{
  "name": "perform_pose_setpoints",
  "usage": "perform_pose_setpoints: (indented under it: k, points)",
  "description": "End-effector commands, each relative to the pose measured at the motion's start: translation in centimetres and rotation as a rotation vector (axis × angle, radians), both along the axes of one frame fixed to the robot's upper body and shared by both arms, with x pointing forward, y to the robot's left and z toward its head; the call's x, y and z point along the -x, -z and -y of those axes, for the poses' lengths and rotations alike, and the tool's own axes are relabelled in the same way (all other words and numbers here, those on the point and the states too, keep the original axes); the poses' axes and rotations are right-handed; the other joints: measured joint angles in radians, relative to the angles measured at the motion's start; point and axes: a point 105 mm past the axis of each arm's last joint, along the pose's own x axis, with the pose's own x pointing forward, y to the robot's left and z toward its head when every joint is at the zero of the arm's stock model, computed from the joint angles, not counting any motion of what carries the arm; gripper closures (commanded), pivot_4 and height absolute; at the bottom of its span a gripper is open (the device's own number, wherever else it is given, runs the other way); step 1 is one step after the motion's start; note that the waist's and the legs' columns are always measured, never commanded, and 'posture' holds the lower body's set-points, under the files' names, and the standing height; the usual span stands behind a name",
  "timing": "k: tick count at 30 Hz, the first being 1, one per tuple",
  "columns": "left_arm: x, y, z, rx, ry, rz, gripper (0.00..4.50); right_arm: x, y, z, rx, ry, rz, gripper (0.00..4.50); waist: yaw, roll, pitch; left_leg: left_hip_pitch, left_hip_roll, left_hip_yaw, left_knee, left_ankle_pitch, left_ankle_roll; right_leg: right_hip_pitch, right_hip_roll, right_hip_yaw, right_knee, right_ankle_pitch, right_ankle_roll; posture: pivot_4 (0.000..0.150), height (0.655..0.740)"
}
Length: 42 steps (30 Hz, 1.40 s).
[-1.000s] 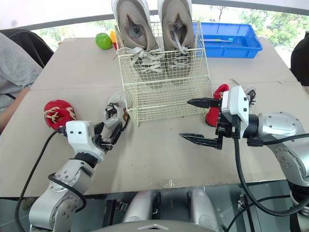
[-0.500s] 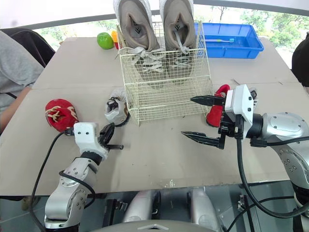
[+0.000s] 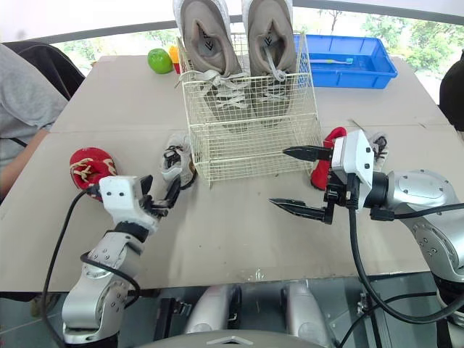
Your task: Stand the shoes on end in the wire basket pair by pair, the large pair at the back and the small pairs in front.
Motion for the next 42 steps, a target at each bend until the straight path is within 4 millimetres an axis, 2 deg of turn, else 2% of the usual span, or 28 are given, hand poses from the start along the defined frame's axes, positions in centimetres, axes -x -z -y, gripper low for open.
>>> perform_pose_setpoints:
  k: [1, 6, 11, 17, 22, 30, 31, 33, 34, 39, 40, 42]
  points:
    - [-0.4, -0.5, -0.1, -0.019, -0.012, 0.007, 0.88, 0.6, -1.0, 0.0, -0.002, -0.013, 0.051, 0.02, -0.004, 0.000, 0.000, 0.000, 0.000, 0.000, 0.000, 0.000, 0.000, 0.000, 0.000, 0.000, 0.000, 0.000, 0.000, 0.150, 0.7400]
    - [-0.9, 0.4, -0.6, -0.032, -0.061, -0.046, 0.88, 1.0, -1.1, 0.2, 0.005, -0.013, 0.058, 0.02, -0.003, 0.000, 0.000, 0.000, 0.000, 0.000, 0.000, 0.000, 0.000, 0.000, 0.001, 0.000, 0.000, 0.000, 0.000, 0.150, 0.7400]
    - [-0.6, 0.7, -0.4, -0.030, -0.069, -0.067, 0.88, 1.1, -1.2, 0.4, 0.010, -0.002, 0.062, 0.02, -0.001, 0.000, 0.000, 0.000, 0.000, 0.000, 0.000, 0.000, 0.000, 0.000, 0.000, 0.000, 0.000, 0.000, 0.000, 0.150, 0.7400]
    - [-1.3, 0.8, -1.4, -0.025, -0.076, -0.062, 0.88, 1.1, -1.1, 0.4, 0.012, 0.002, 0.060, 0.02, -0.001, 0.000, 0.000, 0.000, 0.000, 0.000, 0.000, 0.000, 0.000, 0.000, 0.000, 0.000, 0.000, 0.000, 0.000, 0.150, 0.7400]
    - [-1.7, 1.1, -1.3, -0.009, -0.063, -0.057, 0.88, 1.0, -1.2, 0.3, 0.013, 0.006, 0.061, 0.02, -0.002, 0.000, 0.000, 0.000, 0.000, 0.000, 0.000, 0.000, 0.000, 0.000, 0.000, 0.000, 0.000, 0.000, 0.000, 0.150, 0.7400]
    - [-1.8, 1.5, -0.6, -0.013, -0.037, -0.059, 4.24, 0.9, -1.3, 0.4, 0.017, 0.014, 0.064, 0.02, -0.002, 0.000, 0.000, 0.000, 0.000, 0.000, 0.000, 0.000, 0.000, 0.000, 0.000, 0.000, 0.000, 0.000, 0.000, 0.150, 0.7400]
    - [-1.7, 1.4, -0.5, -0.015, -0.037, -0.057, 4.38, 1.0, -1.3, 0.4, 0.017, 0.014, 0.064, 0.02, -0.002, 0.000, 0.000, 0.000, 0.000, 0.000, 0.000, 0.000, 0.000, 0.000, 0.000, 0.000, 0.000, 0.000, 0.000, 0.150, 0.7400]
    - [-1.6, 1.4, -0.6, -0.025, -0.036, -0.051, 4.38, 1.0, -1.4, 0.4, 0.017, 0.015, 0.065, 0.02, -0.002, 0.000, 0.000, 0.000, 0.000, 0.000, 0.000, 0.000, 0.000, 0.000, 0.000, 0.000, 0.000, 0.000, 0.000, 0.150, 0.7400]
    - [-1.4, 0.5, -0.9, -0.021, -0.041, -0.004, 4.38, 0.8, -1.5, 0.3, 0.014, 0.019, 0.067, 0.02, -0.003, 0.000, 0.000, 0.000, 0.000, 0.000, 0.000, 0.000, 0.000, 0.000, 0.000, 0.000, 0.000, 0.000, 0.000, 0.150, 0.7400]
    - [-0.1, -6.4, -2.9, -0.037, -0.050, 0.325, 4.38, -0.5, -3.4, 0.0, -0.031, 0.078, 0.136, 0.02, -0.003, -0.001, 0.001, 0.000, 0.001, 0.000, 0.000, 0.000, 0.000, -0.001, 0.000, 0.000, 0.000, 0.000, 0.000, 0.150, 0.7400]
    - [0.3, -8.7, -3.4, -0.065, -0.026, 0.411, 4.38, -0.7, -4.5, -0.2, -0.044, 0.079, 0.164, 0.02, -0.003, -0.001, 0.001, 0.000, 0.001, 0.000, 0.000, 0.000, 0.000, -0.001, 0.000, -0.001, 0.000, 0.000, 0.000, 0.150, 0.7400]
    - [1.7, -12.3, -2.8, -0.128, 0.131, 0.552, 4.38, -1.2, -6.4, -0.2, -0.029, 0.113, 0.194, 0.02, -0.004, -0.002, 0.003, 0.000, 0.001, 0.000, 0.000, 0.000, 0.000, -0.001, 0.000, -0.001, 0.001, 0.000, 0.000, 0.150, 0.7400]
